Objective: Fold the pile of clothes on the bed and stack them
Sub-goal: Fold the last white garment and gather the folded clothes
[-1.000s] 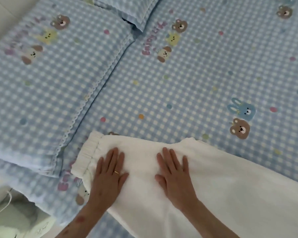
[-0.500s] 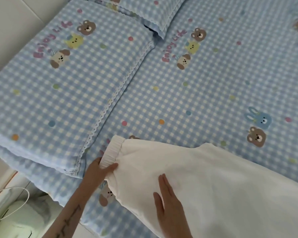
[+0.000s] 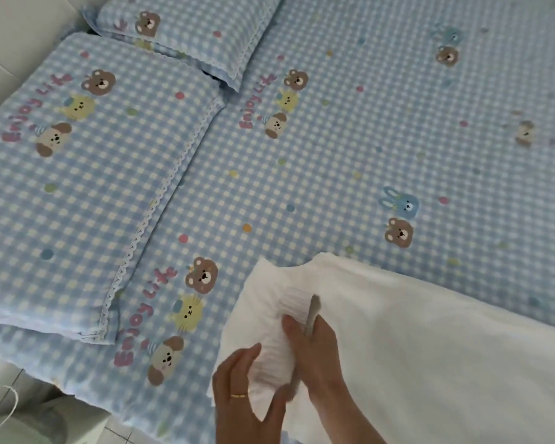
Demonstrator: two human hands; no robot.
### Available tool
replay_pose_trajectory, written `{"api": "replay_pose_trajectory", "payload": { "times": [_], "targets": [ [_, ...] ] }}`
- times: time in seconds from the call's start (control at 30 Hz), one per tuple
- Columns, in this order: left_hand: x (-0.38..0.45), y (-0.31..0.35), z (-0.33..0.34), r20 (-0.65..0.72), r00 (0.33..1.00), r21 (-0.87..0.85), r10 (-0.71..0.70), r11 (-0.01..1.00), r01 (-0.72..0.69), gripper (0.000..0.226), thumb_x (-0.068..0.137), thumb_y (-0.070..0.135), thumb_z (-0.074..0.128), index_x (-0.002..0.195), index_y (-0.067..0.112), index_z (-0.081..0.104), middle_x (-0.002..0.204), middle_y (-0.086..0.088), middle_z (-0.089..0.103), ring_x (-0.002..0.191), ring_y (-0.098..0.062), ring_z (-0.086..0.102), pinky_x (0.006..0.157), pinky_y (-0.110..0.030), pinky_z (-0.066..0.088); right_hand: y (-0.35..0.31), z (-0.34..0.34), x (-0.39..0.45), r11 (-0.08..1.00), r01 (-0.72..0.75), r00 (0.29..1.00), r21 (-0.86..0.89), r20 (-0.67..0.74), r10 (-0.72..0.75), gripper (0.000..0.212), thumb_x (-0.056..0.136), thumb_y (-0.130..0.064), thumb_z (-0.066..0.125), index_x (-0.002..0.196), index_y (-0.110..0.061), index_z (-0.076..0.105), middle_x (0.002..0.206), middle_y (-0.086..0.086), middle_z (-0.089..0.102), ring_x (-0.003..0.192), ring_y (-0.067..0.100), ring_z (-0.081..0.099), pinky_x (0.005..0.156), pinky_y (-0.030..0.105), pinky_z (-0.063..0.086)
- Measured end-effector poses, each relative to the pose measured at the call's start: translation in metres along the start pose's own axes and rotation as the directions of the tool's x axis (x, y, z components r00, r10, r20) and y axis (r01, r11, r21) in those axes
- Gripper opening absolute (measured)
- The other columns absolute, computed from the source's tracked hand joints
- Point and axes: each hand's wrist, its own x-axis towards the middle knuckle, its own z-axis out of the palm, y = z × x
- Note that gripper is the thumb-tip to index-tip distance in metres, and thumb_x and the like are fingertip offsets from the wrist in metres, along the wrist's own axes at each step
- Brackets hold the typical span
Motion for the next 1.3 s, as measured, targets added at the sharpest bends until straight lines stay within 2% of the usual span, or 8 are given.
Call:
{"api": "replay_pose_trajectory", "payload": {
  "times": [0.2,0.37,0.5,0.77,0.93,1.0,1.13,1.3],
  "targets": [
    [-0.017,-0.046,0.02,0.222,0.974,0.337,0.033,0.935,-0.108,0.078,0.064,0.04,0.053,0.134,0.008,0.036,0.135,-0.019,0.05,0.139,-0.013,0.027,0.105,-0.025,0.026,0.031,-0.09,0.002,0.992,0.074,0.992,0.103,-0.112,-0.063,0.014,0.088,-0.024,0.064,0.101,-0.018,0.065,0.092,-0.007,0.073,0.08,0.006,0.069,0.064,0.017,0.052],
    [-0.043,-0.064,0.063,0.441,0.871,0.328,0.214,0.865,-0.379,0.061,0.073,0.002,0.03,0.133,0.011,0.04,0.158,0.008,0.008,0.144,-0.006,0.01,0.108,-0.025,0.023,0.058,-0.174,0.008,0.995,0.076,0.976,0.058,-0.209,-0.062,0.01,0.091,-0.021,0.06,0.1,-0.02,0.065,0.091,-0.008,0.07,0.08,0.006,0.066,0.06,0.015,0.05],
    [-0.062,-0.067,0.085,0.553,0.769,0.37,0.322,0.731,-0.573,0.049,0.098,0.009,0.005,0.128,0.01,0.043,0.159,0.004,0.006,0.145,-0.012,0.01,0.108,-0.027,0.022,0.089,-0.213,0.022,0.995,0.064,0.968,0.076,-0.246,-0.043,0.011,0.092,-0.018,0.058,0.099,-0.024,0.064,0.094,-0.006,0.071,0.084,0.012,0.067,0.071,0.027,0.051],
    [-0.051,-0.055,0.101,0.69,0.643,0.371,0.332,0.601,-0.708,0.038,0.088,0.01,0.028,0.124,0.01,0.041,0.158,0.001,-0.013,0.145,-0.01,-0.008,0.11,-0.021,0.013,0.139,-0.225,0.05,0.997,0.026,0.955,0.069,-0.295,-0.005,0.012,0.094,-0.015,0.053,0.102,-0.022,0.059,0.097,-0.003,0.066,0.082,0.0,0.058,0.069,0.021,0.043],
    [-0.053,-0.044,0.103,0.796,0.547,0.36,0.259,0.524,-0.772,0.047,0.083,0.011,0.032,0.116,0.02,0.064,0.151,0.0,0.034,0.144,-0.008,-0.011,0.105,-0.014,0.017,0.151,-0.246,0.053,1.0,0.007,0.94,-0.001,-0.342,-0.006,0.009,0.094,-0.018,0.052,0.09,-0.02,0.06,0.086,-0.006,0.065,0.082,0.014,0.061,0.066,0.023,0.044],
    [-0.054,-0.038,0.106,0.8,0.523,0.34,0.293,0.496,-0.799,0.046,0.087,0.015,0.031,0.101,0.022,0.074,0.153,0.0,0.025,0.144,-0.008,-0.01,0.104,-0.012,0.021,0.158,-0.251,0.052,0.997,-0.066,0.942,-0.05,-0.334,0.045,0.011,0.094,-0.018,0.051,0.096,-0.01,0.058,0.086,0.002,0.063,0.086,0.029,0.06,0.071,0.034,0.045],
    [-0.038,-0.015,0.128,0.7,0.594,0.254,0.396,0.64,-0.725,0.048,0.099,0.031,0.022,0.13,0.015,0.055,0.155,-0.003,0.025,0.146,-0.013,0.01,0.112,-0.028,0.021,0.157,-0.231,0.045,0.885,-0.084,0.787,-0.457,-0.576,-0.222,0.04,0.094,-0.023,0.051,0.132,-0.009,0.047,0.126,0.017,0.051,0.115,0.038,0.051,0.09,0.046,0.044],
    [0.028,-0.007,0.177,0.654,0.739,0.535,0.163,0.592,-0.603,0.061,0.096,0.049,0.016,0.147,0.018,0.027,0.155,-0.015,0.018,0.144,-0.027,0.007,0.113,-0.048,0.009,0.169,-0.182,0.044,0.538,0.039,0.882,-0.842,-0.224,-0.415,0.059,0.091,-0.047,0.032,0.144,-0.023,0.037,0.154,0.011,0.026,0.142,0.03,0.023,0.107,0.06,0.025]
  ]
}}
